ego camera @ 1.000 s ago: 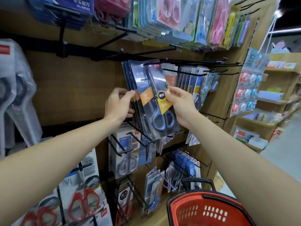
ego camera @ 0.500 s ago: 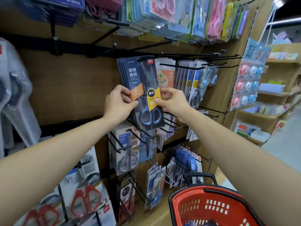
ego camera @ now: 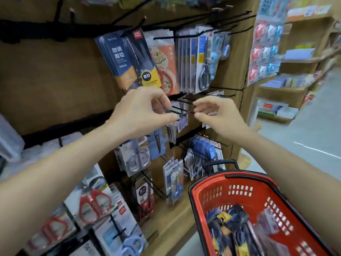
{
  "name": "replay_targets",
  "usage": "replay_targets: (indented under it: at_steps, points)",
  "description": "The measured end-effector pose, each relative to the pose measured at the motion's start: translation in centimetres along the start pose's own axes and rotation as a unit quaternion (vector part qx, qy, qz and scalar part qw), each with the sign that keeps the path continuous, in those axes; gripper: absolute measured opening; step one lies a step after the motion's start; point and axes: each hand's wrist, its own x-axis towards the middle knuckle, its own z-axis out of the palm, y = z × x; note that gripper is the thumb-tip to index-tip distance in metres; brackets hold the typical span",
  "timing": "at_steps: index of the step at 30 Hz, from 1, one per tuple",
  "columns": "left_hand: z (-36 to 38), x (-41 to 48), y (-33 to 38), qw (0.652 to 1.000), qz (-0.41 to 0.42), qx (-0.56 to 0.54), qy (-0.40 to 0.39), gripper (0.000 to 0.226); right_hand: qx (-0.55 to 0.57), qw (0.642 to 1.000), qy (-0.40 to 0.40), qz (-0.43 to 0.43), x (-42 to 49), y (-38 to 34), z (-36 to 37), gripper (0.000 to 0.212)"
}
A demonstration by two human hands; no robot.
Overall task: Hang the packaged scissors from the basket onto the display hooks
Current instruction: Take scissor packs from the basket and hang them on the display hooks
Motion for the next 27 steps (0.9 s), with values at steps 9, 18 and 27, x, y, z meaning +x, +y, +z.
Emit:
replay_targets:
  at_steps: [9, 18, 27]
  points:
    - [13.1, -6.3, 2.7, 0.978, 0.111, 0.112, -0.138, 0.031, -0.093, 0.992, -0.029, 0.085, -14.5, 8.1, -3.6, 0.024]
    - [31.4, -15.9, -1.2, 0.927, 0.068, 0.069, -0.363, 0.035, -0.226, 0.884, -0.281, 0.297, -28.2, 17.6, -3.7, 0.041]
    - [35.8, -19.7, -3.0, 0.924, 0.121, 0.133, -0.336, 0.065, -0.215, 0.742, -0.445, 0.452, -37.6, 23.3, -3.2, 0.078]
